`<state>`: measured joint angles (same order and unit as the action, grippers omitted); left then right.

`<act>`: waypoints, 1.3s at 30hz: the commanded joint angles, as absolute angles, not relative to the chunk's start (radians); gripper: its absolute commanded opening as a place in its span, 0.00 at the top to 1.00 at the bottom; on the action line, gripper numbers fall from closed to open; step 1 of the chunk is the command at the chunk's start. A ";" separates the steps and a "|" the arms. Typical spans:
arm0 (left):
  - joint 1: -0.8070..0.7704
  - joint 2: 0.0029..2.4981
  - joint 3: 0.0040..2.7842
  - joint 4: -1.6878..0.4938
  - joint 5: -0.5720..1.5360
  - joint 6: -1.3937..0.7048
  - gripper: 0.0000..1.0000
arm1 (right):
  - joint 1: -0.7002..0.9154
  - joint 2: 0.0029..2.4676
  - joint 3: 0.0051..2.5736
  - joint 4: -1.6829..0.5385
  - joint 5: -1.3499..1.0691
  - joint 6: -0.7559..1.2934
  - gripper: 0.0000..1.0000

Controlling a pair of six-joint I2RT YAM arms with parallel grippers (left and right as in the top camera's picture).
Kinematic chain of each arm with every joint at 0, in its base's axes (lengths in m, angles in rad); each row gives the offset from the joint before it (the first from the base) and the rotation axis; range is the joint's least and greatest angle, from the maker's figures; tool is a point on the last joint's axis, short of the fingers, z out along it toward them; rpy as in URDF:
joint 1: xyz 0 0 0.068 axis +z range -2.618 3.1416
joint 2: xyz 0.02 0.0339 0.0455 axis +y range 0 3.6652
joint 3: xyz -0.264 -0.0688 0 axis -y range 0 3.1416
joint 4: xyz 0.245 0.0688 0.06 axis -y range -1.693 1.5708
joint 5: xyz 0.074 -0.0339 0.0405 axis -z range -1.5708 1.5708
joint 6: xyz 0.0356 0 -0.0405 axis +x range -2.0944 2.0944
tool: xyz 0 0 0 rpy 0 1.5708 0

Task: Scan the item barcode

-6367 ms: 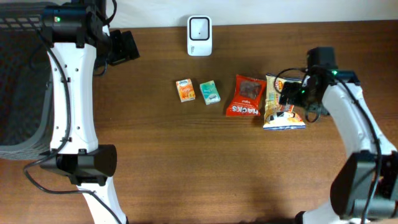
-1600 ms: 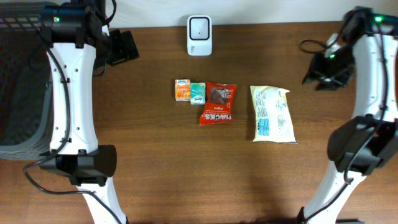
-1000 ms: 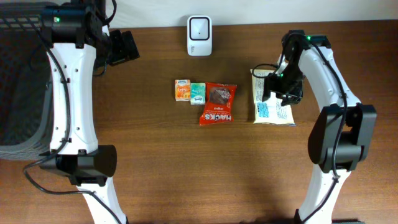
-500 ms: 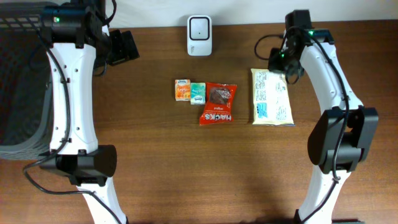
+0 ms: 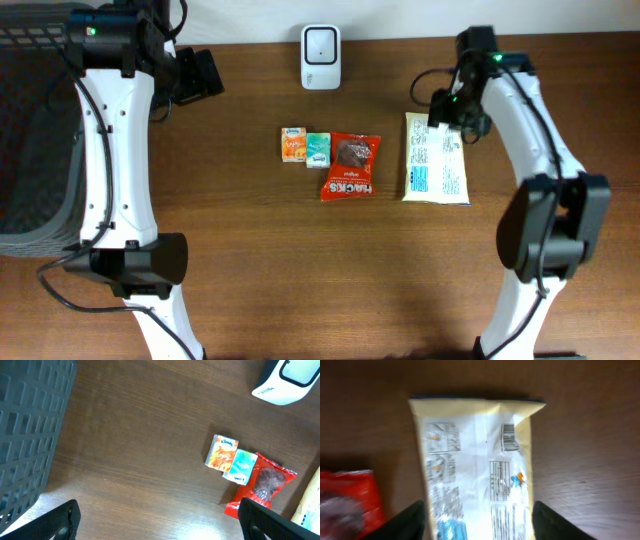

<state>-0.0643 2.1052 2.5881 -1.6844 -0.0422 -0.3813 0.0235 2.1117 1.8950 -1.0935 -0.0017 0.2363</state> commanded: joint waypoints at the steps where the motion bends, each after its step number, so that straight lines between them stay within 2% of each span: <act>1: -0.062 2.083 2.595 -1.685 -0.052 -0.373 0.01 | 0.033 2.070 1.903 -1.230 -0.015 0.240 0.01; 5: -0.062 2.083 2.595 -1.685 -0.052 -0.373 0.01 | 0.033 2.071 1.746 -1.179 -0.015 0.245 0.01; 7: -0.062 2.083 2.595 -1.685 -0.052 -0.373 0.01 | 0.035 2.071 1.662 -1.112 -0.182 0.240 0.01; 9: -0.062 2.083 2.595 -1.685 -0.052 -0.373 0.01 | 0.061 2.071 1.637 -1.086 -0.195 0.136 0.01; 11: -0.062 2.083 2.595 -1.685 -0.052 -0.373 0.01 | 0.128 2.071 1.637 -1.082 -0.123 0.102 0.01; 12: -0.062 2.083 2.595 -1.685 -0.052 -0.373 0.01 | 0.154 2.071 1.637 -1.067 -0.050 0.117 0.06; 13: -0.062 2.083 2.595 -1.685 -0.052 -0.373 0.01 | 0.186 2.073 1.631 -1.048 0.053 0.173 0.07; 17: -0.062 2.083 2.595 -1.685 -0.052 -0.373 0.01 | 0.217 2.086 1.583 -0.968 0.211 0.276 0.10; 24: -0.062 2.083 2.595 -1.685 -0.052 -0.373 0.01 | 0.237 2.086 1.417 -0.748 0.327 0.268 0.11; 25: -0.062 2.083 2.595 -1.685 -0.052 -0.373 0.01 | 0.236 2.088 1.374 -0.694 0.330 0.268 0.16; 26: -0.062 2.083 2.595 -1.686 -0.052 -0.373 0.01 | 0.236 2.088 1.347 -0.662 0.330 0.268 0.27; 27: -0.062 2.083 2.595 -1.686 -0.052 -0.373 0.01 | 0.236 2.088 1.330 -0.640 0.330 0.273 0.44; 29: -0.062 2.083 2.595 -1.685 -0.052 -0.373 0.01 | 0.236 2.088 1.330 -0.640 0.322 0.337 0.96; 32: -0.062 2.083 2.595 -1.685 -0.052 -0.373 0.01 | 0.233 2.086 1.394 -0.659 0.159 0.349 0.96; 36: -0.062 2.083 2.595 -1.685 -0.052 -0.373 0.01 | 0.219 2.072 1.684 -0.902 -0.083 0.322 0.96; 38: -0.062 2.083 2.595 -1.685 -0.052 -0.373 0.01 | 0.187 2.072 1.831 -0.990 -0.368 0.258 0.96; 39: -0.062 2.083 2.595 -1.685 -0.052 -0.373 0.01 | 0.164 2.072 1.856 -0.966 -0.530 0.259 0.96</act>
<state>-0.0643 2.1052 2.5881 -1.6836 -0.0425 -0.3817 0.2016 2.0808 1.7988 -0.9806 -0.2264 0.2867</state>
